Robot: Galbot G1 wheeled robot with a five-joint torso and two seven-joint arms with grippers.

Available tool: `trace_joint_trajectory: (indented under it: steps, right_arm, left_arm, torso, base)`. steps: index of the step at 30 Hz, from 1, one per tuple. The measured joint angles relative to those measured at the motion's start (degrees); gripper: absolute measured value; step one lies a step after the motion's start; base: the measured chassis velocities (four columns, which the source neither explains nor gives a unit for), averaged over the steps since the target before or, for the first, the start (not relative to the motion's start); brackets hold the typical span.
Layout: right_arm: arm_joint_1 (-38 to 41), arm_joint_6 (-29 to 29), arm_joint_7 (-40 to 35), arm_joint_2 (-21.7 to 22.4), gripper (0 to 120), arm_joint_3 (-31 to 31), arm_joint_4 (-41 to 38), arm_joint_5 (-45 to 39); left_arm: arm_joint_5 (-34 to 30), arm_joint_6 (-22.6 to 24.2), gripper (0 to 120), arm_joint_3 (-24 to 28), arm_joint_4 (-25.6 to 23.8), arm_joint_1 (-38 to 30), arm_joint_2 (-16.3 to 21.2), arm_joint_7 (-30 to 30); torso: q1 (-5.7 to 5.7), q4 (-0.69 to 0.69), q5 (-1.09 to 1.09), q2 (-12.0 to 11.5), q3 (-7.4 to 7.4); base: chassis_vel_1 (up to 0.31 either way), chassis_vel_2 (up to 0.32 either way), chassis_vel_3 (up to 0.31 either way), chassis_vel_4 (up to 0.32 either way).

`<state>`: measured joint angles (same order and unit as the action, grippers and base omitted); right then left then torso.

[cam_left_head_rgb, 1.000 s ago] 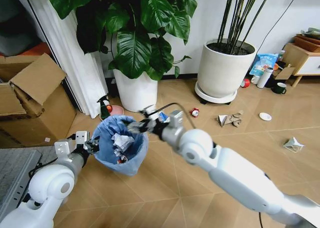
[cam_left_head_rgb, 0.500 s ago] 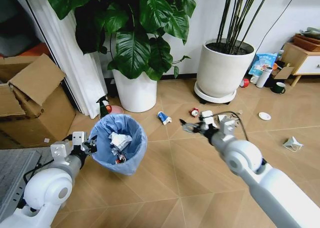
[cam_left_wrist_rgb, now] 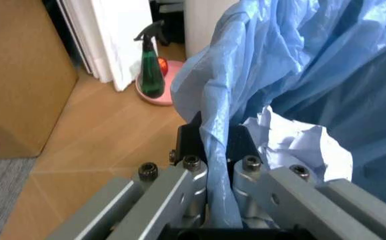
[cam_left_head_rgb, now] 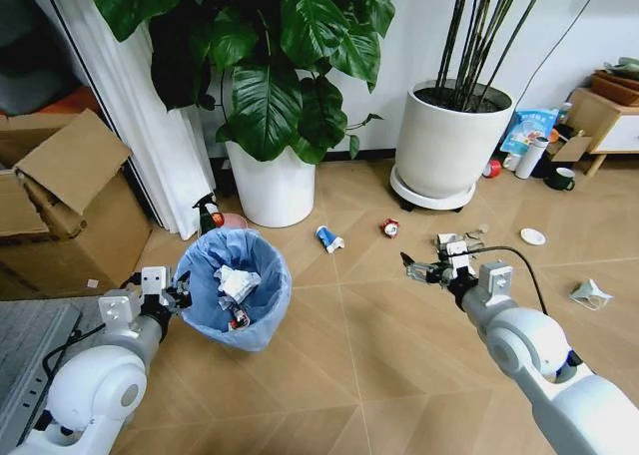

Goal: Pick up the trash bin and place the garbage on the floor into it.

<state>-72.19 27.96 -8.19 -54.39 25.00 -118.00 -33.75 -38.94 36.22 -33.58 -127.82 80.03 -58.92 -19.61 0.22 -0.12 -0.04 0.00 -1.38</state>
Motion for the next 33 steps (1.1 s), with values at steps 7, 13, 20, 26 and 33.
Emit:
trace_joint_trajectory:
  steps: [7,13,20,26,33]
  right_arm:
    - [-2.0,-0.8,1.2,-0.8,100,0.7,0.1,1.8]
    - [-2.7,-1.4,2.0,-1.2,100,1.0,0.8,2.7]
    - [-2.4,-2.0,2.8,-1.4,100,0.8,2.1,3.6]
    - [-2.3,-2.3,3.1,-1.7,100,0.1,2.8,4.3]
    - [-1.9,-2.9,3.7,-1.9,100,-1.2,4.0,5.3]
  left_arm:
    - [0.2,0.0,0,0.1,-0.3,0.5,0.0,0.0]
    - [0.4,0.0,0,0.6,-0.2,0.7,-0.3,0.0]
    - [0.7,0.0,0,1.0,0.2,0.8,-0.7,0.0]
    - [0.6,0.1,0,1.0,0.2,1.3,-0.9,0.0]
    - [1.0,0.2,0,1.0,0.2,2.7,-1.6,0.2]
  torso:
    - [0.0,-0.01,0.0,0.0,0.0]
    - [0.0,-0.01,0.01,0.0,0.0]
    - [0.0,0.0,0.0,0.0,0.0]
    - [0.01,-0.02,0.01,0.0,0.0]
    - [0.01,0.0,0.0,0.0,0.0]
  base:
    - [-0.122,0.118,0.13,-0.122]
    - [-0.115,0.111,0.104,-0.121]
    - [-0.128,0.142,0.15,-0.145]
    - [-0.162,0.146,0.154,-0.159]
    - [-0.145,0.165,0.158,-0.149]
